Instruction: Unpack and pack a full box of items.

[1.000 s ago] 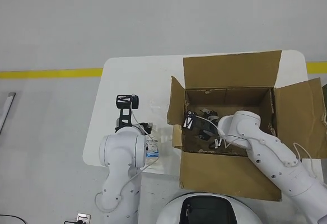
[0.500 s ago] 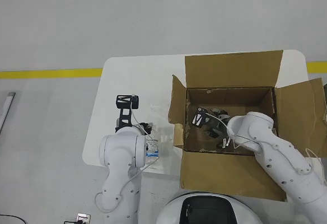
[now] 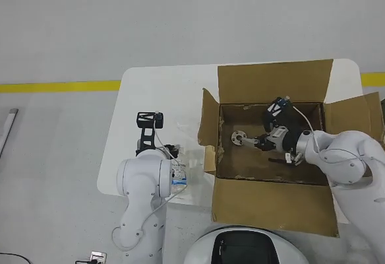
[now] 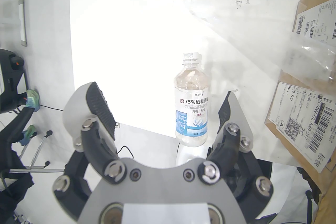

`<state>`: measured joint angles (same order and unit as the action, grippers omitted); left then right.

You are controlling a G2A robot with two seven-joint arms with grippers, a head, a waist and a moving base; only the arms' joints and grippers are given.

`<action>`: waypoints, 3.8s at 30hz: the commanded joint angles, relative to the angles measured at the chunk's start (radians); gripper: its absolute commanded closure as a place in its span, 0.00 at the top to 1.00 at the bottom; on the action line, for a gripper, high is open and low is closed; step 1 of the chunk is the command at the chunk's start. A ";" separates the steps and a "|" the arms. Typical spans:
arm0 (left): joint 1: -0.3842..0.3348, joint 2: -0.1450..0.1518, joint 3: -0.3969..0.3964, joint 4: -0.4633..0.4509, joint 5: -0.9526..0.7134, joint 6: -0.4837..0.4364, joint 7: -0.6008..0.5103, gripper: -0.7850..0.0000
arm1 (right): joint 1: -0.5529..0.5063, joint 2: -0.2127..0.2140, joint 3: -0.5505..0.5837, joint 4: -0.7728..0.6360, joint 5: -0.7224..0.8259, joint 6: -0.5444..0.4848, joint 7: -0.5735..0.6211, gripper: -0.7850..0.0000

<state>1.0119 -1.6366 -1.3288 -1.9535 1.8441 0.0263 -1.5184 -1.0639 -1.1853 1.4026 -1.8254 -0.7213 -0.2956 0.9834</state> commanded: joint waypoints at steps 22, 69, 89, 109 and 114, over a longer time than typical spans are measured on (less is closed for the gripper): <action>0.000 0.000 0.000 0.000 0.000 0.000 0.000 1.00 | 0.090 -0.005 -0.115 0.094 -0.029 0.124 0.044 1.00; 0.000 0.000 0.000 0.000 0.000 0.000 0.000 1.00 | 0.298 -0.055 -0.422 0.445 -0.218 0.166 -0.049 0.47; 0.000 0.000 0.000 0.000 0.000 0.000 0.000 1.00 | 0.212 -0.033 -0.321 0.298 -0.207 0.167 -0.039 0.16; 0.000 0.000 0.000 0.000 0.000 0.000 0.000 1.00 | 0.173 -0.018 -0.243 0.275 -0.046 0.085 -0.045 0.42; 0.000 0.000 0.000 0.000 0.000 0.000 0.000 1.00 | 0.198 -0.026 -0.286 0.329 -0.044 0.063 -0.070 0.78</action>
<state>1.0119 -1.6366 -1.3288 -1.9535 1.8441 0.0263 -1.5184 -0.8714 -1.2095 1.1249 -1.5086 -0.7653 -0.2293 0.9209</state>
